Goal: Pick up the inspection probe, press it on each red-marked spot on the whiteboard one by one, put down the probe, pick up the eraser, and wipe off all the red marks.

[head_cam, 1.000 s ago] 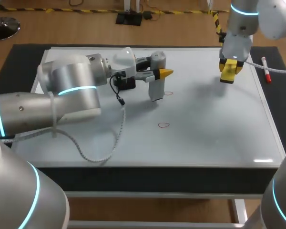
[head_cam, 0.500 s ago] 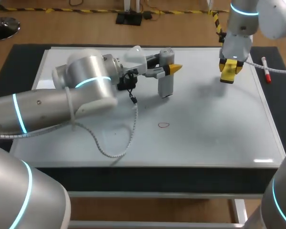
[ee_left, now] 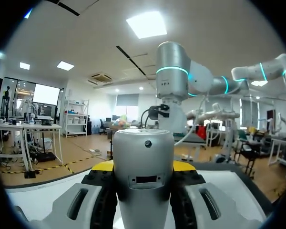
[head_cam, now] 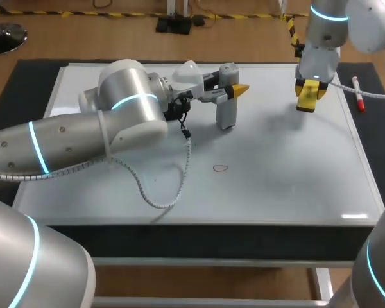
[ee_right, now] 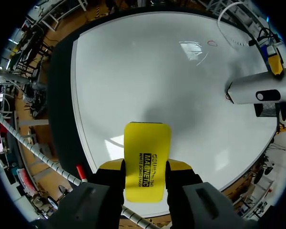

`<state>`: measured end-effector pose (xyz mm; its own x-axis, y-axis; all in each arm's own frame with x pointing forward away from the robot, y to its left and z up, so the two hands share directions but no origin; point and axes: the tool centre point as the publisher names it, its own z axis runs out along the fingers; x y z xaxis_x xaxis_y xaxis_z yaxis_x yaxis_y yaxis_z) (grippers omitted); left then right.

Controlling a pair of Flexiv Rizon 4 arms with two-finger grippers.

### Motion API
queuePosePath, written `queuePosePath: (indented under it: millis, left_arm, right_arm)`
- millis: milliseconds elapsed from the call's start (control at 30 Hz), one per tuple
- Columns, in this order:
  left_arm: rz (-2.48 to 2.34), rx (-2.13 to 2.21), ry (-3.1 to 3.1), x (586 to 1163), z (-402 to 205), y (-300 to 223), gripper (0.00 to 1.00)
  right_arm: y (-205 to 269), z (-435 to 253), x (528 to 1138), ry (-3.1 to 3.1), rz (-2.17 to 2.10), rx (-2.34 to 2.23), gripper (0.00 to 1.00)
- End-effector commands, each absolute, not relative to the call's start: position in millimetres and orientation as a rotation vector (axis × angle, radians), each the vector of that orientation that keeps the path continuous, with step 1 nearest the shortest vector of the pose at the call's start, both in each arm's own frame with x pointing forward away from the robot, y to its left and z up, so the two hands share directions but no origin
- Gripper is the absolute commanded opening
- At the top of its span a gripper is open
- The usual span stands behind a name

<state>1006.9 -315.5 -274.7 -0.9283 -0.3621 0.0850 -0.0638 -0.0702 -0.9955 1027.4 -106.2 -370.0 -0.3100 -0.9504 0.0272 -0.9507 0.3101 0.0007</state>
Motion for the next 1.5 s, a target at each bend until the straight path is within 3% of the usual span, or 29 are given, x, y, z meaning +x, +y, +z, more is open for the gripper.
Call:
queuePosePath:
  millis: [33, 1500]
  left_arm:
    - [-2.108, -0.469, 1.995, 1013, -279, -322, 0.00]
    - [-2.188, -0.413, 2.021, 1002, -266, -316, 0.00]
  right_arm:
    - [-107, -369, 1028, -2.521, 0.026, 1.833, 0.00]
    - [-107, -369, 1028, -2.521, 0.026, 1.833, 0.00]
